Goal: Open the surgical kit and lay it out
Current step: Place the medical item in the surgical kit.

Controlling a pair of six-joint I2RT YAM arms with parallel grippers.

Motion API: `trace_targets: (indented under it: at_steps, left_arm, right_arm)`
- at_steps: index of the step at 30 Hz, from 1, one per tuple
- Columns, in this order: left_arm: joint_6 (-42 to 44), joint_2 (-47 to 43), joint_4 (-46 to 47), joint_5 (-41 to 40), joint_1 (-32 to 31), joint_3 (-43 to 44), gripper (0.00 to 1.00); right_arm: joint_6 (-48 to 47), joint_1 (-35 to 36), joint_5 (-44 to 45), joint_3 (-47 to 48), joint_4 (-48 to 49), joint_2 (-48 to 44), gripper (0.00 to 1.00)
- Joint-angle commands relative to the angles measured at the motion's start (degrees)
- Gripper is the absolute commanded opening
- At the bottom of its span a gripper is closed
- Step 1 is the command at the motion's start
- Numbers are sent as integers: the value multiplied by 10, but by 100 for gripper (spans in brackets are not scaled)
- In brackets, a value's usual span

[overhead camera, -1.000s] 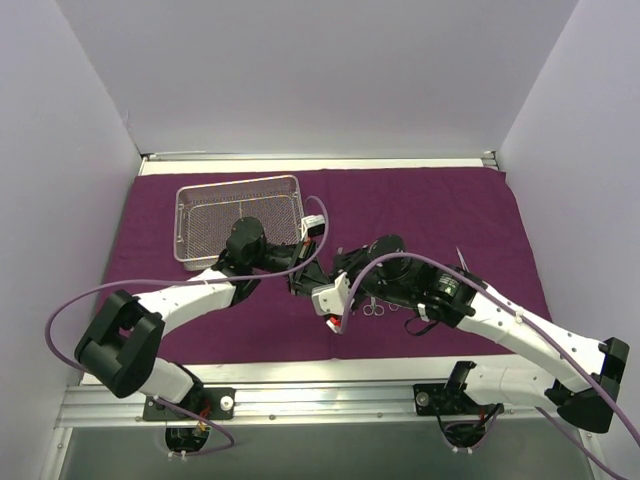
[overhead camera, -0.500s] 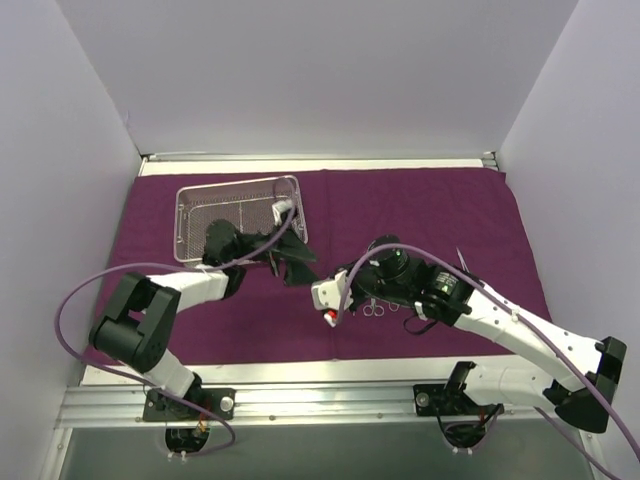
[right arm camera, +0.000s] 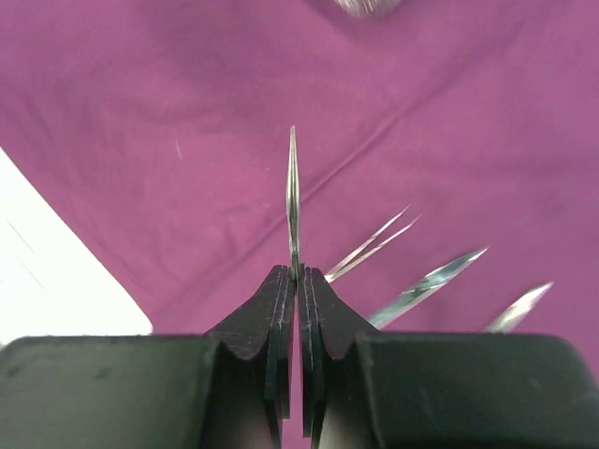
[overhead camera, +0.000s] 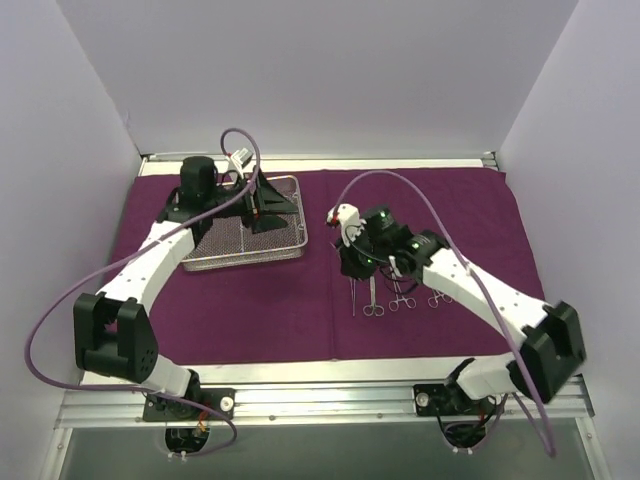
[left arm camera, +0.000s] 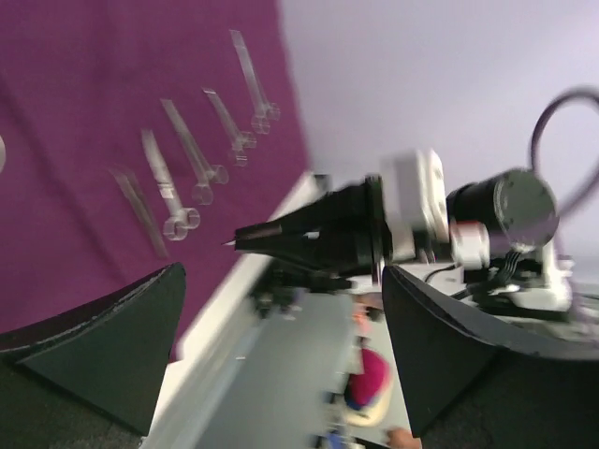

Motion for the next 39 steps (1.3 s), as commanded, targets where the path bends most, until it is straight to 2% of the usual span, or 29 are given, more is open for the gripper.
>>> trace_targets:
  at_steps: [1, 2, 5, 12, 23, 39]
  left_arm:
    - [256, 1, -341, -115, 2, 73, 94]
    - [264, 0, -346, -129, 3, 80, 94]
    - [264, 0, -355, -130, 6, 75, 94]
    - [251, -2, -345, -118, 6, 64, 94]
    - [269, -9, -373, -130, 5, 71, 94]
    - [265, -12, -369, -127, 7, 70, 94]
  right_arm:
    - [233, -24, -5, 40, -25, 63, 0]
    - [282, -26, -3, 42, -27, 91, 1]
    - [343, -32, -1, 74, -73, 143, 0]
    - [398, -32, -5, 152, -131, 245, 0]
    - [423, -39, -18, 171, -207, 305, 0]
    - [407, -42, -34, 147, -198, 365, 0]
